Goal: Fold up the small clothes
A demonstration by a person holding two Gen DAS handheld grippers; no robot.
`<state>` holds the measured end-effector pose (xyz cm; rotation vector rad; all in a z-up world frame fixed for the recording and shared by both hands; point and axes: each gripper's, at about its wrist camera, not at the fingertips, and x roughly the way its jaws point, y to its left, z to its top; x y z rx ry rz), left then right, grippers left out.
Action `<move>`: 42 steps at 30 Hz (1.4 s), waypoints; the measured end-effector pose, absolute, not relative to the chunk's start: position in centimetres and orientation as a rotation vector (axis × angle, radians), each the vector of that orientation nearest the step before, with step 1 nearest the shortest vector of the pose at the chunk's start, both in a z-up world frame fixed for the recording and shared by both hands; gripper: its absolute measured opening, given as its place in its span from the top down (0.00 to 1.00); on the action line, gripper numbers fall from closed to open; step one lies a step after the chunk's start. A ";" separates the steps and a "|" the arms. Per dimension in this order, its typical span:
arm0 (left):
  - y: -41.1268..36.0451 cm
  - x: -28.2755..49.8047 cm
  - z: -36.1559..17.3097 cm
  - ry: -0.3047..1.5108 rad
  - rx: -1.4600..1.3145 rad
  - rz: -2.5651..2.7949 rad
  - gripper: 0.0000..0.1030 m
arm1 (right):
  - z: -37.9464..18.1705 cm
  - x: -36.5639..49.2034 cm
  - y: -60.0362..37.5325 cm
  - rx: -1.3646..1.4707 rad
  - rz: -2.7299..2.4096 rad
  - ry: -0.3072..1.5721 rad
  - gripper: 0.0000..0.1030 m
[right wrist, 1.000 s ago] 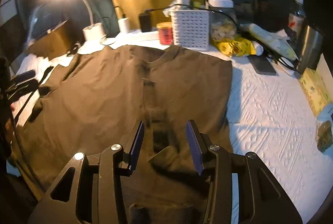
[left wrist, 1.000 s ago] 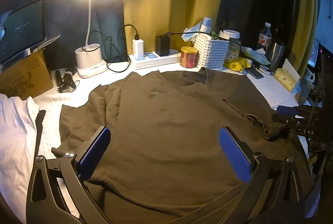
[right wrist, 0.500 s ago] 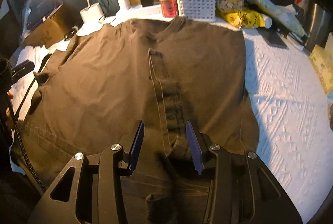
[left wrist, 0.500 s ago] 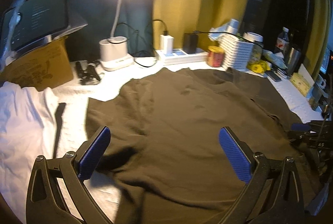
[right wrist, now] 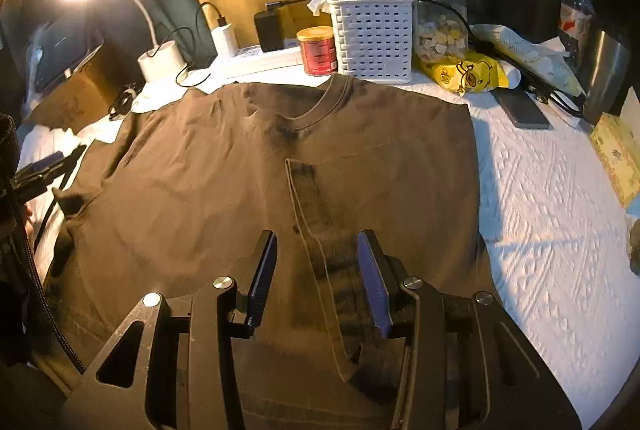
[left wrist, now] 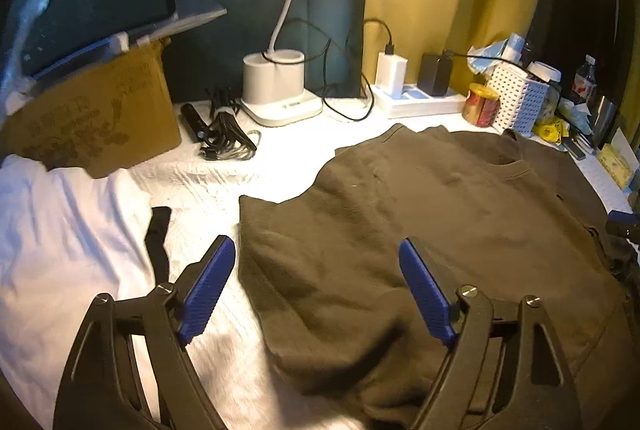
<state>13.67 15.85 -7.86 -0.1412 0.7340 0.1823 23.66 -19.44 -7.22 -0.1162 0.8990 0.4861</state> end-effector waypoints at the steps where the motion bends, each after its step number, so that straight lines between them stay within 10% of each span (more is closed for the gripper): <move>1: 16.2 14.1 -8.1 0.744 -0.147 0.181 0.20 | -7.3 23.9 -19.4 -0.114 0.481 0.902 0.57; 7: 18.4 16.8 -10.1 0.824 -0.124 0.208 0.24 | -7.6 24.9 -19.0 -0.111 0.458 0.912 0.57; 14: 18.8 17.1 -11.0 0.875 -0.121 0.193 0.94 | -8.1 25.4 -19.4 -0.109 0.444 0.928 0.57; 42: 9.2 17.5 -4.1 0.714 -0.066 0.060 0.97 | -8.2 23.9 -25.5 0.023 0.440 0.881 0.57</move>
